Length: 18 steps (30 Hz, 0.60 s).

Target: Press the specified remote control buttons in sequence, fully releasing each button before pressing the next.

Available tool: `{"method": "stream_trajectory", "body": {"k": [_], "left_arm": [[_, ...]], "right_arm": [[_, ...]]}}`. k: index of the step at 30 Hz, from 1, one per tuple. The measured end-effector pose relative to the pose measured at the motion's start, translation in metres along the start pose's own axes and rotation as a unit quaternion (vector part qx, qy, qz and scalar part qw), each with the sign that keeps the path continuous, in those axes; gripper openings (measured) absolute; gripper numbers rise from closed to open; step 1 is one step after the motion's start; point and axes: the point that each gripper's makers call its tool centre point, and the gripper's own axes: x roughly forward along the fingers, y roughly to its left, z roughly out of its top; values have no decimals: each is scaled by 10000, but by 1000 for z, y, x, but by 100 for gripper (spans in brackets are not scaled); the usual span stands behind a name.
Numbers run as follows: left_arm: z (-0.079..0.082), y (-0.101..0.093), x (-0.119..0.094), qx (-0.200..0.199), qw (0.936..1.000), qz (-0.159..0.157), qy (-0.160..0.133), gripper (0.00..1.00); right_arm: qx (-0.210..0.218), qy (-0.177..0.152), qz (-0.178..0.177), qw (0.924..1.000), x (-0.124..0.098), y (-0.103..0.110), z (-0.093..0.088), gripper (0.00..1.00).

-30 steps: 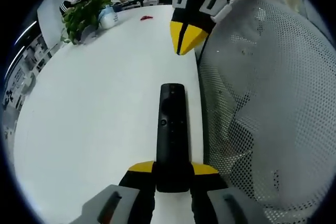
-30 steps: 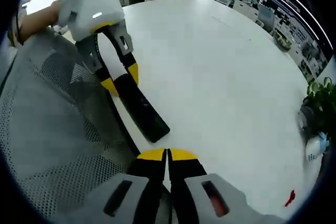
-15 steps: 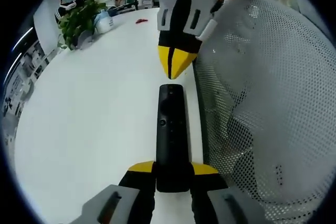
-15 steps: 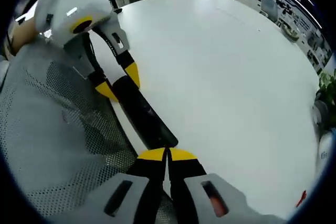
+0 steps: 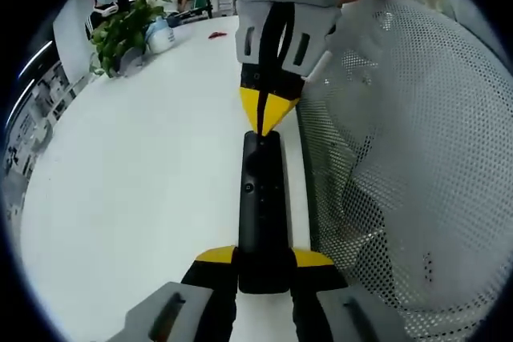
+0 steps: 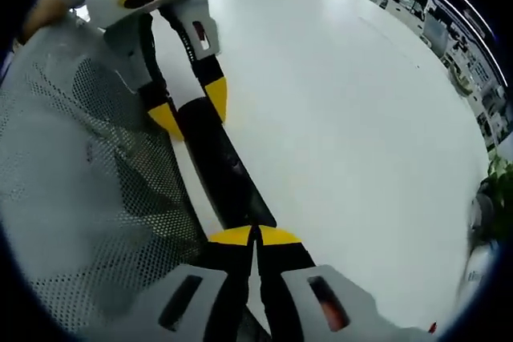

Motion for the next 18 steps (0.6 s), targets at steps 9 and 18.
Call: {"method": "stream_trajectory", "body": {"k": [9, 18], "left_arm": [[0, -1, 0, 52, 10000, 13, -39, 25], [0, 0, 0, -5, 10000, 19, -47, 25]], "right_arm": [[-505, 532, 68, 9973, 2, 0, 0, 0], [-451, 431, 62, 9980, 1, -1, -1, 0]]}}
